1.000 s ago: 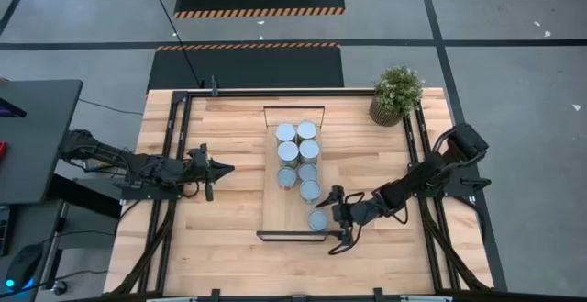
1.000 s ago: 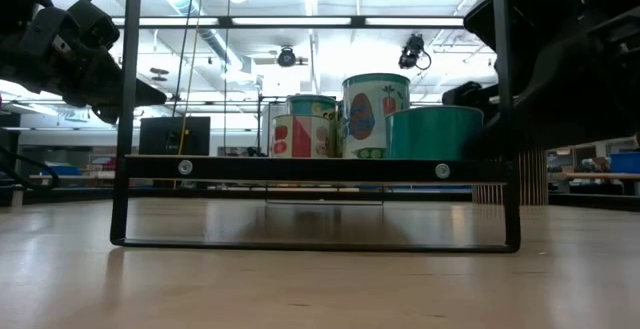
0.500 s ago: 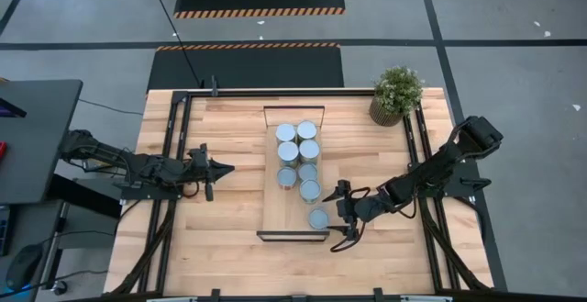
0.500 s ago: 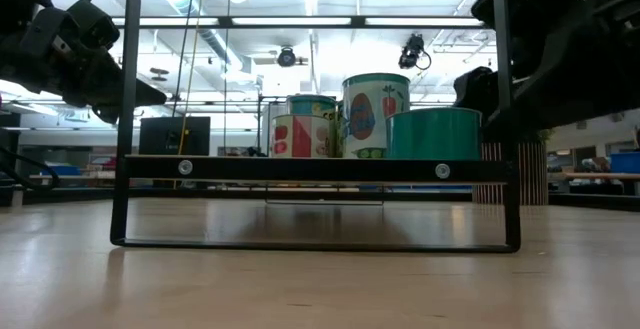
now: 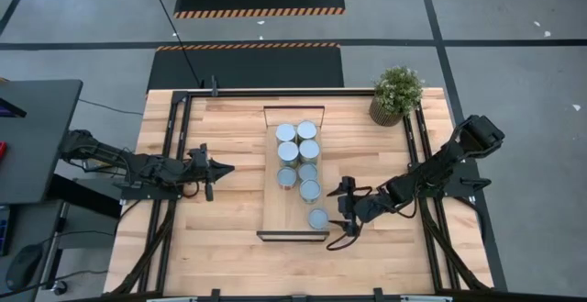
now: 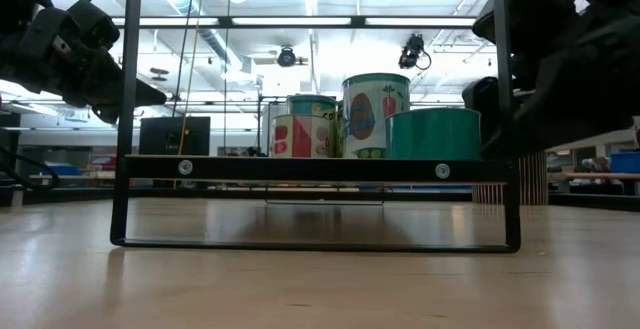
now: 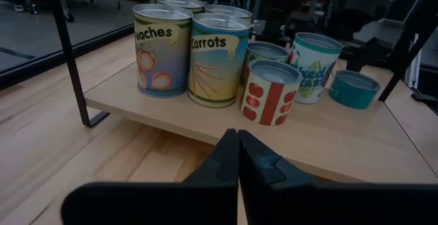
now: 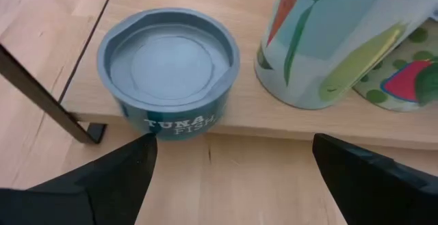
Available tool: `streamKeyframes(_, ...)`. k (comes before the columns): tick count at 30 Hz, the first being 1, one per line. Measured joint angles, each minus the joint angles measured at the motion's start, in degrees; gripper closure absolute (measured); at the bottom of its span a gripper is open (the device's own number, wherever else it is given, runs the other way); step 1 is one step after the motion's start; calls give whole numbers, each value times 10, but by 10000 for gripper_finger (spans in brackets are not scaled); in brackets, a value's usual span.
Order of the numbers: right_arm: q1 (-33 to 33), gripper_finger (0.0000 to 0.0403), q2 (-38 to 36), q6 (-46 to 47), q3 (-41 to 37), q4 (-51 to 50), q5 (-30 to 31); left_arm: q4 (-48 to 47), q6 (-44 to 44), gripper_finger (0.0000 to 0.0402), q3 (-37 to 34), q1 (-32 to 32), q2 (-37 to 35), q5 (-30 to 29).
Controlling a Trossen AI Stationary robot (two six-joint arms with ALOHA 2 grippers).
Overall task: Pick and place cans onto a shelf
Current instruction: Put the canned tuna on the shelf, then return to Home Position
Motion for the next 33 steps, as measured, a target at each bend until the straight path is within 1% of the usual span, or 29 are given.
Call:
streamKeyframes(4,-10,3,0,9,0,15,17,0,1,397,0,0,0,-1)
streamKeyframes(7,-17,3,0,19,0,34,18,0,1,397,0,0,0,-1)
streamKeyframes(13,-19,3,0,37,0,35,18,0,-1,397,0,0,0,-2)
streamKeyframes(23,-27,3,0,39,0,54,29,0,6,397,0,0,0,-5)
streamKeyframes(28,-28,3,-1,26,0,40,24,0,-1,397,0,0,0,-5)
streamKeyframes(33,-27,3,-31,34,0,-29,23,-1,-7,397,0,0,0,-5)
